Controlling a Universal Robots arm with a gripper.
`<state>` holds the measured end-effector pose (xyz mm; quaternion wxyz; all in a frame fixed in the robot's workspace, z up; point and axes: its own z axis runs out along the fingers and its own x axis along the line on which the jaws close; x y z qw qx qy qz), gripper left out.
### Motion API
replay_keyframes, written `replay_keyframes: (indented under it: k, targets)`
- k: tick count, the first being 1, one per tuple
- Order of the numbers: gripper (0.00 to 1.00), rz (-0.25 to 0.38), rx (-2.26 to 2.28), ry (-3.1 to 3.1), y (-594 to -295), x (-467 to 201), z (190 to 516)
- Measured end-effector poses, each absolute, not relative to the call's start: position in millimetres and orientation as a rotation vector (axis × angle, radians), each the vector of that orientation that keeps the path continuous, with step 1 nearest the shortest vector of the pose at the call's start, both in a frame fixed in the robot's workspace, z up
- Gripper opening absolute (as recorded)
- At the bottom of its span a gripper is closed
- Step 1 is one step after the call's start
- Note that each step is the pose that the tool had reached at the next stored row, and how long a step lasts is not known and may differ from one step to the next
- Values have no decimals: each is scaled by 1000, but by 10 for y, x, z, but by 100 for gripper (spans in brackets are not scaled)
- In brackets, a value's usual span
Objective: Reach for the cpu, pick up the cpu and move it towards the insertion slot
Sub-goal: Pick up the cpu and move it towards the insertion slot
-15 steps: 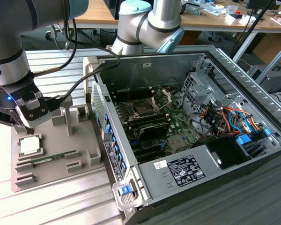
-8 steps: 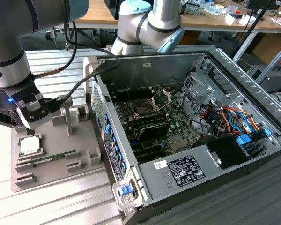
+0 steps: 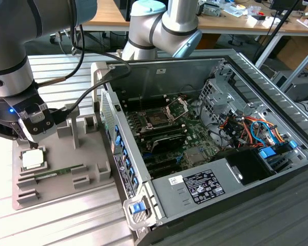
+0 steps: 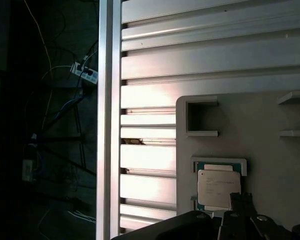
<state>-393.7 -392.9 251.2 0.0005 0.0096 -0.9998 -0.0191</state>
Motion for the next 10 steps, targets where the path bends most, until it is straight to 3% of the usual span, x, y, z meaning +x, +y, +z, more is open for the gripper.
replay_keyframes:
  k: [10]
  targets:
    - [10, -60, 30, -3140, -3929, -3937, 2479]
